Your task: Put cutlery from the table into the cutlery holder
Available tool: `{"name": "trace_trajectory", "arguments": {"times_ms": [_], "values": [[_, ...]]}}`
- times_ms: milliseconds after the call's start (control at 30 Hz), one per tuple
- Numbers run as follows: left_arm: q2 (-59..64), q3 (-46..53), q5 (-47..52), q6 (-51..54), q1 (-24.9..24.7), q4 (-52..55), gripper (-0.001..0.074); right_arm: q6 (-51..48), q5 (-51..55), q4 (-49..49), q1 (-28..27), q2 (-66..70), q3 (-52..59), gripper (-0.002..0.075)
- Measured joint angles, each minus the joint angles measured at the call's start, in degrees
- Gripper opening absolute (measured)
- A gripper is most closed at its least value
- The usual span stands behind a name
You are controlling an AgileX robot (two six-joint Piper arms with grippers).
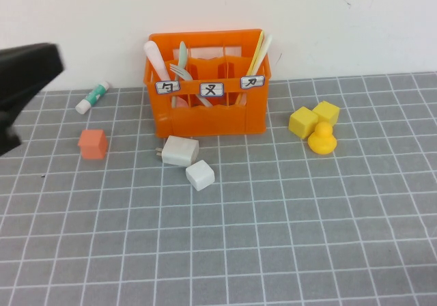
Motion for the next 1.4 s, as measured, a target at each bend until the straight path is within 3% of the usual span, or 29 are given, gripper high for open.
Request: {"name": "trace_trajectory", "arguments": {"times_ms": [133,367,667,767,967,1133,1267,1400], "values": [[-4.41,2.99,1.13,-1.18,2.68,0.00,0.0001,0.00,0.00,0.00,0.00,0.00,0.00,-0.0003],[-13.01,13.14,8.20,-2.70,3.05,0.00,0.0001,0.00,0.00,0.00,-0.03,0.00,0.00,-0.0003],[-29.07,26.45,26.68,-0.13,3.05,-5.33,0.0001,0.00,0.00,0.00,-0.03,0.00,0.00,-0.0003],[-34.36,31.60,31.74,12.19,3.05,-18.59,0.0000,0.67,0.00,0.00,-0.03,0.00,0.00,-0.0003],[-42.59,40.73,37.70,51.03,2.67,-55.09,0.0000,1.08,0.00,0.00,-0.03,0.00,0.00,-0.0003],[-47.54,46.51,43.00,73.69,1.86,-77.11,0.0000,1.21,0.00,0.00,-0.03,0.00,0.00,-0.0003],[-47.94,50.26,44.54,87.95,1.79,-84.98,0.0000,1.30,0.00,0.00,-0.03,0.00,0.00,-0.0003],[-47.94,51.14,45.22,91.89,-0.25,-86.29,0.0000,1.30,0.00,0.00,-0.03,0.00,0.00,-0.0003]]}}
